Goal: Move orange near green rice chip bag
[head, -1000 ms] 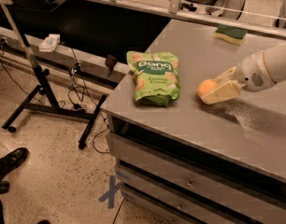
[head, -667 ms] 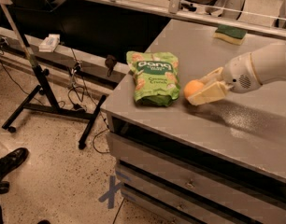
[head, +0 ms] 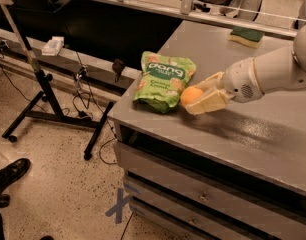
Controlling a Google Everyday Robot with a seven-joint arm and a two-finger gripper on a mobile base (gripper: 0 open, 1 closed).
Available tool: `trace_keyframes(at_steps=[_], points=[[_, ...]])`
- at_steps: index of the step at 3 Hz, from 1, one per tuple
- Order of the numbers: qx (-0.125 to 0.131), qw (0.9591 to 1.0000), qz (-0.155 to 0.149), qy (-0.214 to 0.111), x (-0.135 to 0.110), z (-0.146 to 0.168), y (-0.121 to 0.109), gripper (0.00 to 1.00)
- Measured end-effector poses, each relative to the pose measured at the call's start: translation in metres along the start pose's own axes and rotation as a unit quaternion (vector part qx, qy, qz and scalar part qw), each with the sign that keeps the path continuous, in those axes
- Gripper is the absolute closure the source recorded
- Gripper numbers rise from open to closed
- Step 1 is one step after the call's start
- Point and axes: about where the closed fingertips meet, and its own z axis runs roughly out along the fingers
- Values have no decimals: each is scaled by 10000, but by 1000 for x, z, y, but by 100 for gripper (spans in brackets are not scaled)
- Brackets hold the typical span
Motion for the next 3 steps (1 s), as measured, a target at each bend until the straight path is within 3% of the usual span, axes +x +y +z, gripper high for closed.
trace_keyframes(at_steps=[2, 3], points=[[128, 9977, -659, -46, -13, 1, 8, 36], [152, 9968, -788, -54, -14, 2, 12, 12]])
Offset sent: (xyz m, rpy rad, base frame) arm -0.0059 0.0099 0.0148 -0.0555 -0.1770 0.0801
